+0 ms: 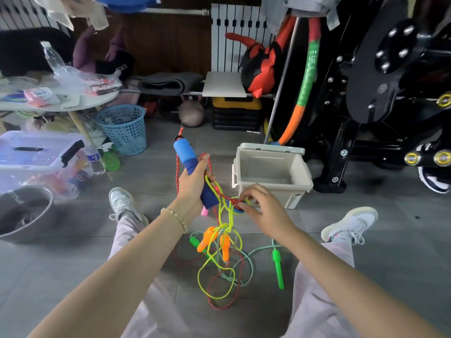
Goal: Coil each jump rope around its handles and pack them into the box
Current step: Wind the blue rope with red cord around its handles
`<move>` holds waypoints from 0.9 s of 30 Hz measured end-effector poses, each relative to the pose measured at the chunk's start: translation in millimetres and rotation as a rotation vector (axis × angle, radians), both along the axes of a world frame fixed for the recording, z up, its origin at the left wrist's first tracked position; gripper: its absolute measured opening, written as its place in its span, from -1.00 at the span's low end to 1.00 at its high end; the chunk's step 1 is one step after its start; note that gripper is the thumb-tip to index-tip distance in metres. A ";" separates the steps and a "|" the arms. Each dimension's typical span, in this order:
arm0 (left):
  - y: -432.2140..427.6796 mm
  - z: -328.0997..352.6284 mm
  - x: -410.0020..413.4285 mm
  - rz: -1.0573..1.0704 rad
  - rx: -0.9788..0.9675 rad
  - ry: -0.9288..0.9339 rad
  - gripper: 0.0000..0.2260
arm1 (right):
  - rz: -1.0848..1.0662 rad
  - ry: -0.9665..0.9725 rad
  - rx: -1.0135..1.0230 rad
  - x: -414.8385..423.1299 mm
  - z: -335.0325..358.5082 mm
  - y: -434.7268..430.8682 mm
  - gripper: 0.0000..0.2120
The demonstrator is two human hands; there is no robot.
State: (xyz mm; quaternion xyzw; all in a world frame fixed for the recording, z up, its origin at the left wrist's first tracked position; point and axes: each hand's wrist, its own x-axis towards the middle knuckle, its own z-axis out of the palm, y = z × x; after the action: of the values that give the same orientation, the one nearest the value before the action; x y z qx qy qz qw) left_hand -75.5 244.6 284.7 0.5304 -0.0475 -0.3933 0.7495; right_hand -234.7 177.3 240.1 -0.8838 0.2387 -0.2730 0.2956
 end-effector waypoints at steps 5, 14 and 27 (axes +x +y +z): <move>5.6 -2.3 4.3 -0.178 0.109 -0.285 -0.73 | -0.064 -0.006 0.371 1.3 16.1 -4.3 -0.96; 15.9 -15.6 -18.6 -0.452 0.202 -0.671 -0.80 | -0.150 -0.216 0.901 9.0 41.0 2.6 -0.87; 15.5 -9.2 -23.8 -0.295 0.040 -0.741 -0.74 | -0.032 -0.346 1.056 -0.3 45.4 3.3 -0.88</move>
State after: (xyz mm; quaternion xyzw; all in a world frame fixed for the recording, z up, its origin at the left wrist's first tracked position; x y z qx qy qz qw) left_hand -99.3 260.1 275.4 0.6382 -0.3826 -0.2797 0.6067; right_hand -235.0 180.6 285.5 -0.5541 0.3046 -0.2618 0.7291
